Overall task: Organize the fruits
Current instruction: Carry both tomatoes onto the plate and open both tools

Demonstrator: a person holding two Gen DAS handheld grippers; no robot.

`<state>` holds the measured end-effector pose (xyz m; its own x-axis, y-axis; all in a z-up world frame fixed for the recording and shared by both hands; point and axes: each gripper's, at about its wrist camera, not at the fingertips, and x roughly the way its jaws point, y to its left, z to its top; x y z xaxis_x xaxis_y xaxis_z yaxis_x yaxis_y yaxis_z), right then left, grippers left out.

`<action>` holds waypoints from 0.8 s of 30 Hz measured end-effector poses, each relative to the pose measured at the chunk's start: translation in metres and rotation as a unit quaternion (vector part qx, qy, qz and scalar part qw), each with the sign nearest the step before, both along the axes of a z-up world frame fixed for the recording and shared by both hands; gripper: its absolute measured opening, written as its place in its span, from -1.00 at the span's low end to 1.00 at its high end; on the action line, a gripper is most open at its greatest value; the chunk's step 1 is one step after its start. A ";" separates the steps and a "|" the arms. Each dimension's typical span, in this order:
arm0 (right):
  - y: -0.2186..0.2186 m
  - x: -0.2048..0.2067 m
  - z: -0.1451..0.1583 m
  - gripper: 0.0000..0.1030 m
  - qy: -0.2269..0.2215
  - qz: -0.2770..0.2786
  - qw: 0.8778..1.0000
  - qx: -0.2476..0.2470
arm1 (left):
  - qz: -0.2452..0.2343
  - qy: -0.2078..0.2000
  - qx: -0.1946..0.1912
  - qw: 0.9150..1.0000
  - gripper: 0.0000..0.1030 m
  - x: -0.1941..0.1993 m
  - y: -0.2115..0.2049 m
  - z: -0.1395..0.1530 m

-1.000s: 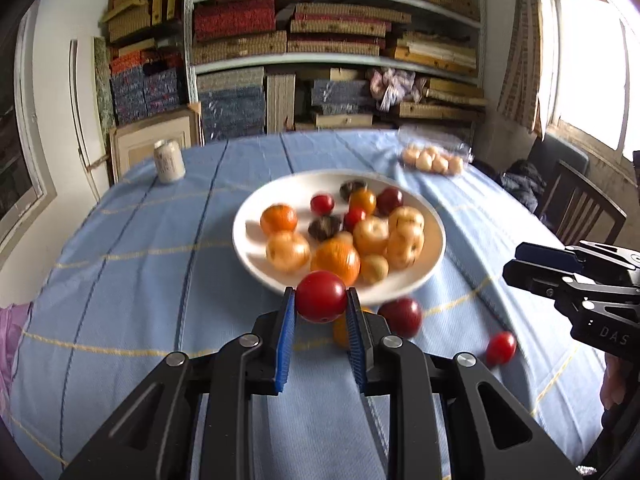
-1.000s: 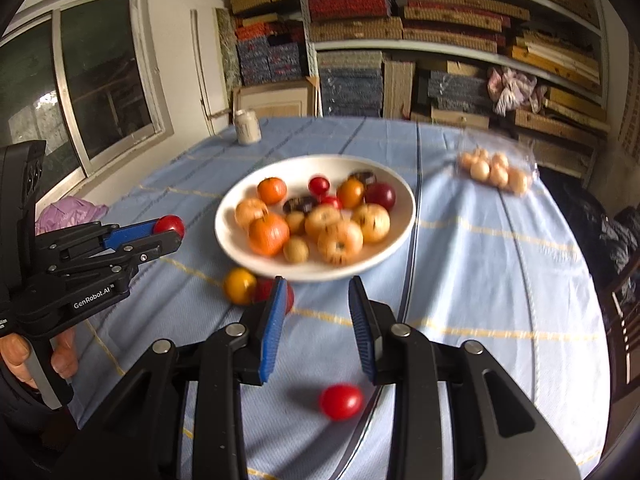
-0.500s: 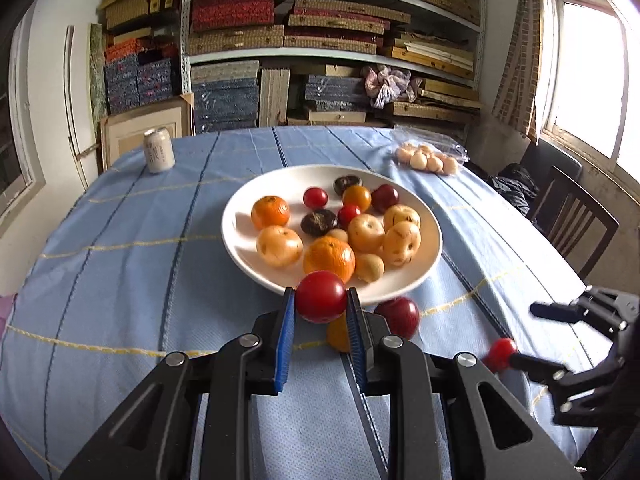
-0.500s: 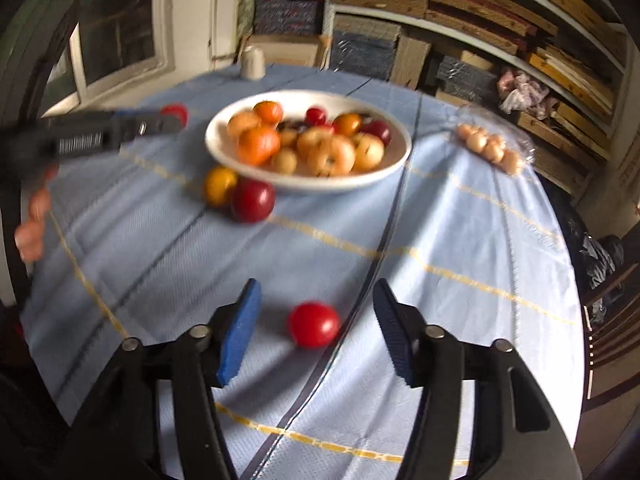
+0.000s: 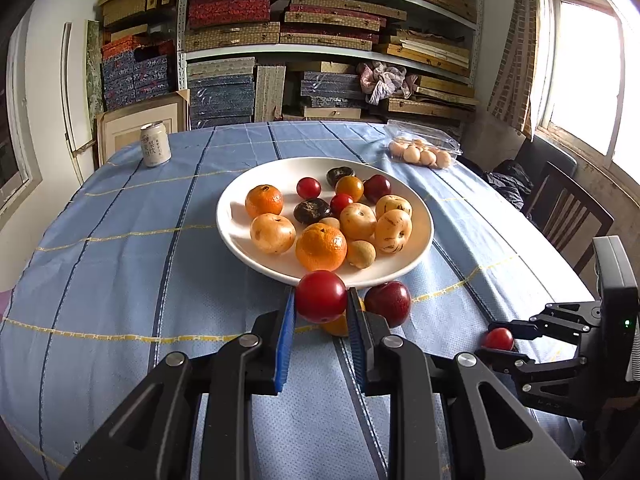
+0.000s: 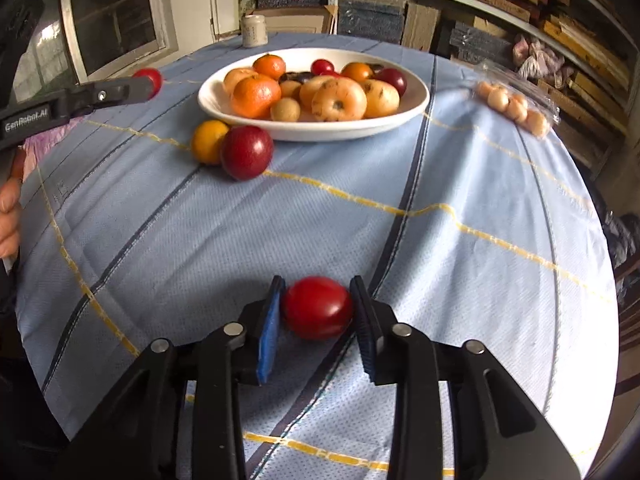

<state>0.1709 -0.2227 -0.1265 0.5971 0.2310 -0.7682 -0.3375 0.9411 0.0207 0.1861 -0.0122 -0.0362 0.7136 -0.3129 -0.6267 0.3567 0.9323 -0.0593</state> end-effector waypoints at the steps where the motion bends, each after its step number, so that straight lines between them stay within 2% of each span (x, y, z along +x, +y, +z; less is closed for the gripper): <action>1: 0.000 -0.001 0.001 -0.40 0.002 -0.002 1.000 0.000 | -0.001 0.000 0.000 1.000 -0.51 0.000 -0.001 0.000; 4: -0.005 -0.004 0.007 -0.41 -0.007 -0.013 1.000 0.017 | -0.002 -0.005 -0.002 1.000 -0.51 -0.002 -0.001 0.003; 8: -0.009 -0.007 0.032 -0.41 -0.023 -0.006 0.999 0.044 | -0.001 -0.013 -0.004 1.000 -0.51 -0.005 0.000 0.010; 13: -0.005 0.003 0.060 -0.41 -0.050 0.000 0.998 0.045 | 0.000 -0.023 -0.003 1.000 -0.51 -0.001 -0.002 0.019; 18: 0.000 0.036 0.092 -0.41 -0.075 0.003 0.996 0.050 | 0.003 -0.025 0.006 1.000 -0.51 0.017 -0.007 0.025; 24: 0.008 0.100 0.117 -0.41 -0.078 -0.009 0.995 0.057 | 0.010 -0.028 0.018 0.999 -0.51 0.057 -0.020 0.029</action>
